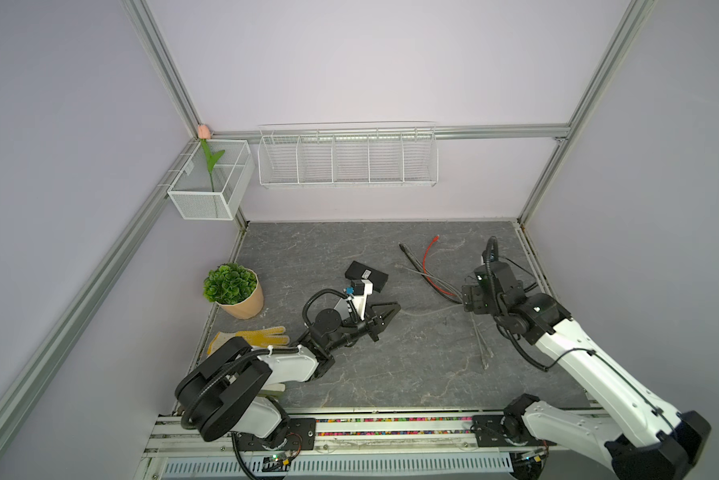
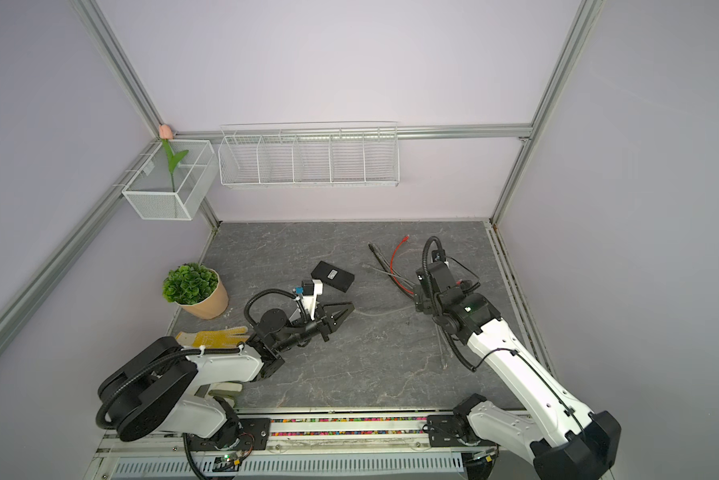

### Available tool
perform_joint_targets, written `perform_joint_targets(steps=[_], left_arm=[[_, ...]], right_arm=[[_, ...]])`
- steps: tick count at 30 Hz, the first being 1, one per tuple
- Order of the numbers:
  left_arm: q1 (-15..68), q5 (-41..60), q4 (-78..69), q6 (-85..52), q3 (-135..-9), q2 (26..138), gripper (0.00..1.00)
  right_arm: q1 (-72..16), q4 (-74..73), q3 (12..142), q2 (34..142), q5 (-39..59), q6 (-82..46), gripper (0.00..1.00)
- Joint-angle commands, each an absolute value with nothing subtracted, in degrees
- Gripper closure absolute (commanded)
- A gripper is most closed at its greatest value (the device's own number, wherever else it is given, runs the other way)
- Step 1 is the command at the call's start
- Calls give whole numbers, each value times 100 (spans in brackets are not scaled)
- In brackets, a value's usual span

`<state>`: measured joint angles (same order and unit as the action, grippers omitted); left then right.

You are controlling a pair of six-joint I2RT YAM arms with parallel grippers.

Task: Insert the plug into the switch port
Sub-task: 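Grasp the grey plug head with right gripper beside the left gripper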

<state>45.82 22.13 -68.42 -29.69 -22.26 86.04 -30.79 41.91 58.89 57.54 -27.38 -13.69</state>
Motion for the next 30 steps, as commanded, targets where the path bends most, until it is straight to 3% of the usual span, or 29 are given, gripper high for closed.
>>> perform_joint_targets(steps=[1, 3, 9, 13, 21, 30], left_arm=[[4621, 2449, -8101, -3040, -2229, 9044, 100], [4623, 2668, -8053, -3030, -2296, 9135, 100], [4623, 3283, -7905, -3048, -2354, 8898, 100], [4623, 3700, -6877, -2746, -2443, 8306, 100], [4615, 3509, -4487, -1977, -2527, 6694, 100], [4614, 3498, -4005, -1774, -2540, 6234, 100]], right_arm=[[-3076, 3106, 5420, 4971, 102, -550, 4], [-3076, 2524, 5100, 4555, 1645, -280, 5], [-3075, 2838, 5476, 5196, 2508, 167, 17], [-3081, 2724, 5473, 5702, 3422, 535, 24], [-3114, 3043, 5818, 6284, 4071, 1177, 30], [-3399, 3502, 6076, 6829, 4118, 1692, 44]])
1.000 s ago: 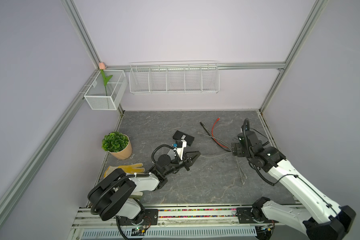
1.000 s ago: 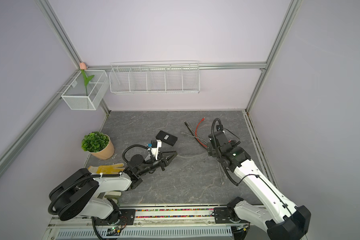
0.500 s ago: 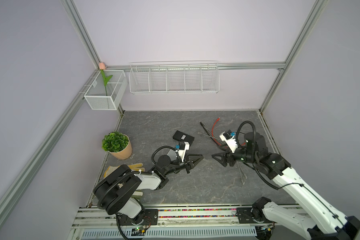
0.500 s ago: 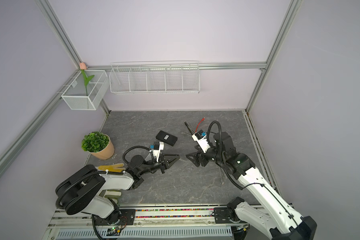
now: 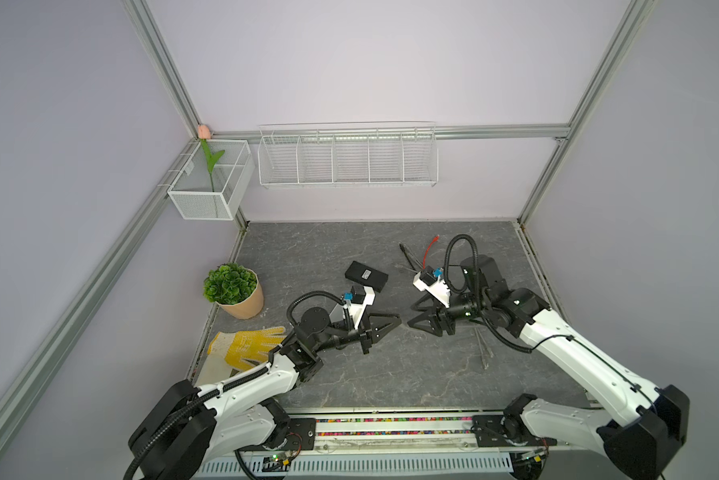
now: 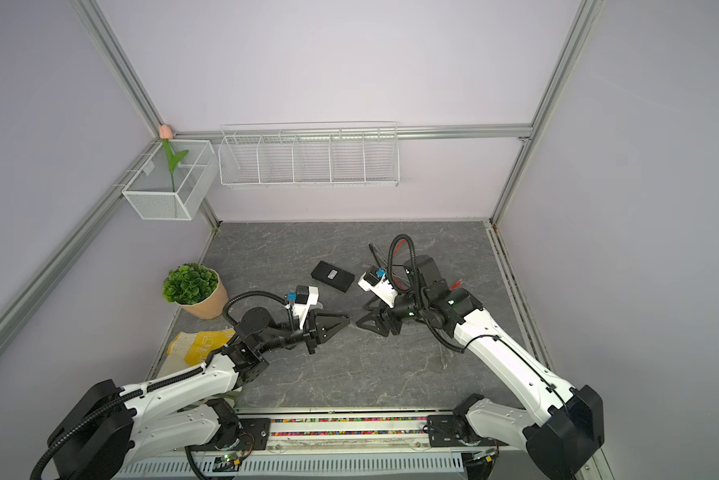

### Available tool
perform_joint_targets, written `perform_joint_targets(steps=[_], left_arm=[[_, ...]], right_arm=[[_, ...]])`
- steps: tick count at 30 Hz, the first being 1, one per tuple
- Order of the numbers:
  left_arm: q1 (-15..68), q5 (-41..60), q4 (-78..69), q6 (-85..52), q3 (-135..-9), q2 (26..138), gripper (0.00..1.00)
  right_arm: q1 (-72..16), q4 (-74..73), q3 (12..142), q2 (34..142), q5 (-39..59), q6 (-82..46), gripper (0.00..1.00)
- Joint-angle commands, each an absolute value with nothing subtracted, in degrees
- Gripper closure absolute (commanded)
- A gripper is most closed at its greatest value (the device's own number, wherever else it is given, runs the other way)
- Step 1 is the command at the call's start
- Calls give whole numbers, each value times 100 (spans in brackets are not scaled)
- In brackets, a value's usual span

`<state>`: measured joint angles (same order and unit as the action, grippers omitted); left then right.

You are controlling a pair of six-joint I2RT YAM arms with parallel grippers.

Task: Insert the plug into the switch port
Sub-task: 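Grasp the grey plug head with right gripper beside the left gripper, then open left gripper while right gripper carries the plug toward the white switch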

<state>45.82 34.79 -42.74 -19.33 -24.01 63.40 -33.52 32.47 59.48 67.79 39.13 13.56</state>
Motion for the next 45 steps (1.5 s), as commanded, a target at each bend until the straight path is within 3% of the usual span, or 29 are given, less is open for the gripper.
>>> perform_joint_targets(steps=[1, 8, 12, 28, 32, 37, 41, 44, 45], left_arm=[[4618, 3496, -4000, -1779, -2546, 6230, 100], [4614, 3577, -3967, -1793, -2641, 6223, 100], [4614, 3582, -3900, -1767, -2641, 6153, 100], [4614, 3665, -3581, -1689, -2748, 6011, 100], [4614, 3680, -3517, -1670, -2786, 5990, 100], [4607, 3719, -3447, -1661, -2826, 5985, 100], [4580, 3709, -3412, -1654, -2821, 5950, 100], [4546, 3602, -3338, -1691, -2821, 5912, 100], [4544, 3442, -3248, -1721, -2828, 5888, 86]], right_arm=[[-3406, 3516, 6091, 6833, 4149, 1700, 45], [-3647, 3619, 6012, 6818, 4024, 1854, 48], [-3662, 3708, 6114, 6998, 4055, 1896, 59], [-3753, 3771, 6152, 7146, 4135, 2055, 62], [-3771, 3761, 6161, 7141, 4226, 2085, 74], [-3804, 3818, 6174, 7206, 4225, 2113, 80], [-3814, 3799, 6170, 7164, 4245, 2094, 94], [-3815, 3788, 6180, 7111, 4217, 2049, 94], [-3823, 3777, 6179, 7093, 4195, 2026, 94]])
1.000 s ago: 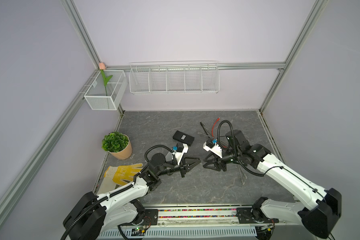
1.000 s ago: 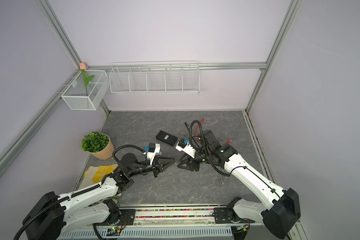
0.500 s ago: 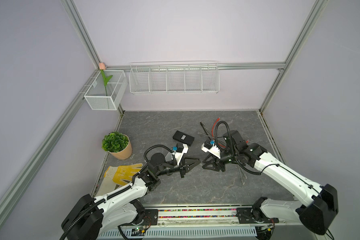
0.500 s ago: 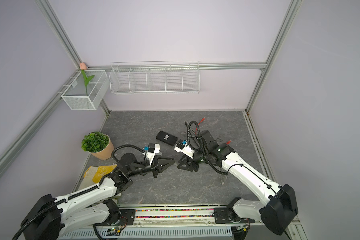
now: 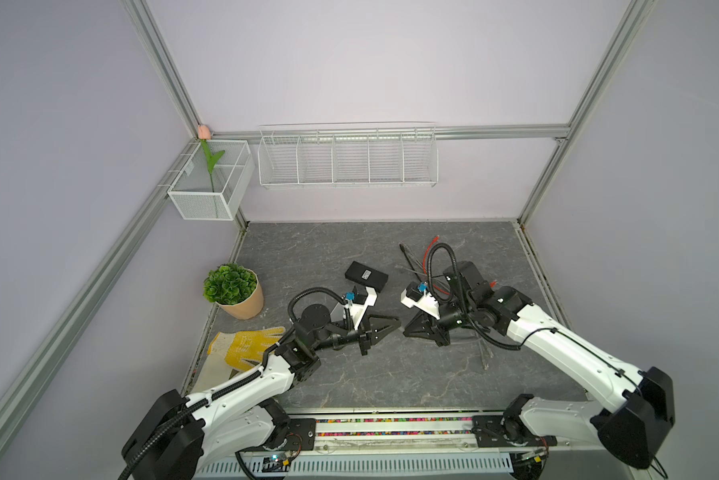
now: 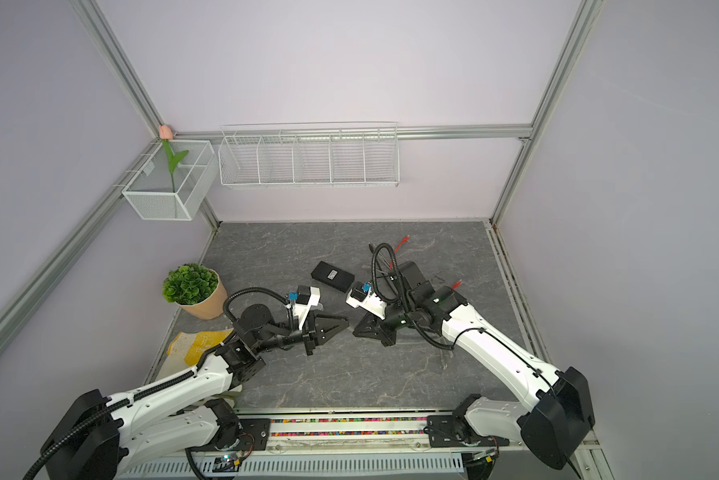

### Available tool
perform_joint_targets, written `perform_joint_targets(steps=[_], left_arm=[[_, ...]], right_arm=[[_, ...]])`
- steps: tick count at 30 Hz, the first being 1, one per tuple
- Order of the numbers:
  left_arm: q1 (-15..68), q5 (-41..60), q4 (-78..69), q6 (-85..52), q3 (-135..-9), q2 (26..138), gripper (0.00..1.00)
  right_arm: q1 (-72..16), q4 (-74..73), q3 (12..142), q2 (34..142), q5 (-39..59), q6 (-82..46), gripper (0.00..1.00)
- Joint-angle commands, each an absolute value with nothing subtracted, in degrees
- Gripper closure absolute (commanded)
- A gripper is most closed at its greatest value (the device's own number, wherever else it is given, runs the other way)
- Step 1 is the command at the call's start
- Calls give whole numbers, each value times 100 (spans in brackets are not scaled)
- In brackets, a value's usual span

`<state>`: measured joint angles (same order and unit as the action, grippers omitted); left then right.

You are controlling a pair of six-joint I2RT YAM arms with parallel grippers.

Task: Insert the plug into the switch port
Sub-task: 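Open left gripper while right gripper carries the plug toward the white switch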

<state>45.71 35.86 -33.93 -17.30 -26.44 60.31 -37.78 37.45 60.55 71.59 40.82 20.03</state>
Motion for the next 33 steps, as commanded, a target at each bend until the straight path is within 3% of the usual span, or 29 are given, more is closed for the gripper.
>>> perform_joint_targets(steps=[1, 3, 5, 8, 12, 21, 33], left_arm=[[4536, 3340, -3178, -1723, -2830, 5859, 75], [4511, 3237, -3099, -1729, -2814, 5796, 64], [4484, 2936, -3012, -1839, -2813, 5735, 35], [4310, 2329, -2518, -1905, -2872, 5490, 12], [3818, 919, -1347, -2174, -3029, 5124, 13], [2571, 422, 139, -2918, -3322, 6016, 30], [2376, 474, -26, -3016, -2959, 6826, 33]], right_arm=[[-3825, 3763, 6183, 7080, 4144, 1994, 94], [-3876, 3762, 6192, 7113, 3946, 1935, 94], [-3939, 3762, 6220, 7176, 3693, 1874, 93], [-4081, 3788, 6278, 7311, 2969, 1759, 93], [-4376, 3889, 6409, 7572, 1659, 1632, 93], [-5009, 3931, 6750, 8517, -557, 1489, 94], [-5194, 3850, 7072, 9380, -688, 1526, 93]])
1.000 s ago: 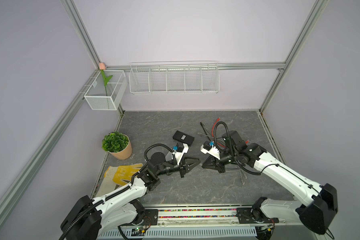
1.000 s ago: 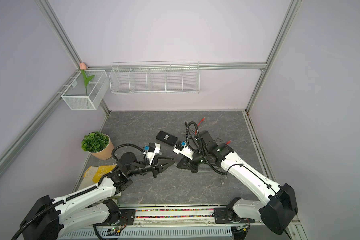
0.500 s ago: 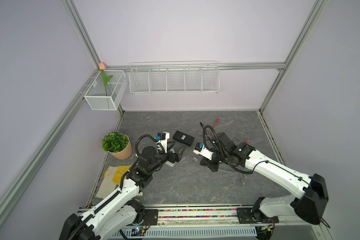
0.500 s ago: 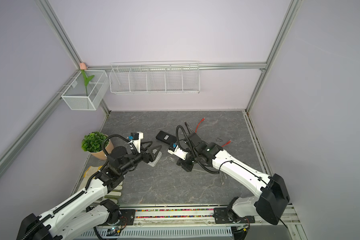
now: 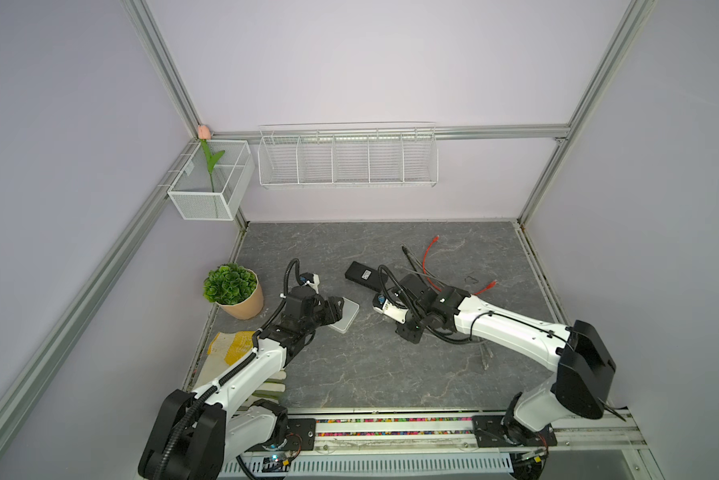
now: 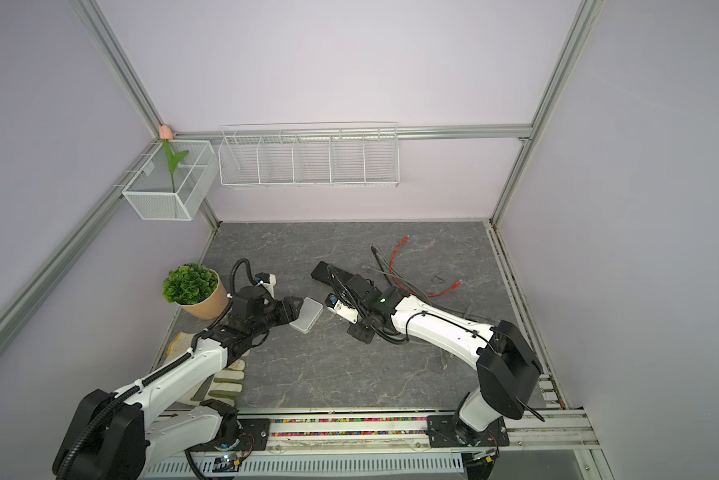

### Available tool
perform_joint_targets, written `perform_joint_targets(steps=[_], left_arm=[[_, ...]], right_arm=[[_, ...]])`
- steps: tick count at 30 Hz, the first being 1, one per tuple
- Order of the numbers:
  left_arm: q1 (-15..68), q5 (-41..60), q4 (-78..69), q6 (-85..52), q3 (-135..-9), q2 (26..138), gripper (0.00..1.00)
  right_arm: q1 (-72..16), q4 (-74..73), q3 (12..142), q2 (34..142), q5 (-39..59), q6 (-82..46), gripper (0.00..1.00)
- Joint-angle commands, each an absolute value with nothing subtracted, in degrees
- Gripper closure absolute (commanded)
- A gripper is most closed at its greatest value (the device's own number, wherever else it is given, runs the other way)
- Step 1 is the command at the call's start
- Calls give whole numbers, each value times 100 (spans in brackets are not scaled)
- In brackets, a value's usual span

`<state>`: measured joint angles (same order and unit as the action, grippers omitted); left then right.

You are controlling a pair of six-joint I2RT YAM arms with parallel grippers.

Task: Insert the plug into the switch port
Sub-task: 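Open left gripper while right gripper carries the plug toward the white switch, then grip the white switch with left gripper while right gripper aligns plug to its port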

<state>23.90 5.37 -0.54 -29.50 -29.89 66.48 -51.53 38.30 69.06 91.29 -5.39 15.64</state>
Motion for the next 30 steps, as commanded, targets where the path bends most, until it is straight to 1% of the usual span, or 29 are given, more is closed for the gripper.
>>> perform_joint_targets(steps=[1, 8, 13, 15, 19, 26, 30], left_arm=[[2367, 474, -21, -2999, -2982, 6924, 33], [2373, 497, 389, -2840, -3346, 7742, 36], [2376, 609, 206, -2829, -3417, 8200, 37], [2368, 640, 151, -2834, -3435, 8299, 37], [2375, 747, 208, -2779, -3532, 8414, 41], [2358, 594, 456, -2681, -3765, 8280, 41], [2321, 566, 448, -2673, -3925, 8416, 41]], right_arm=[[-5197, 3843, 7095, 9467, -707, 1521, 93], [-5229, 3756, 7271, 9987, -745, 1387, 93], [-5286, 3703, 7437, 10429, -729, 1337, 93], [-5283, 3651, 7499, 10601, -747, 1327, 94], [-5296, 3652, 7691, 10902, -764, 1326, 93], [-5355, 3676, 8004, 11217, -598, 1322, 93], [-5370, 3760, 8227, 11432, -598, 1327, 93]])
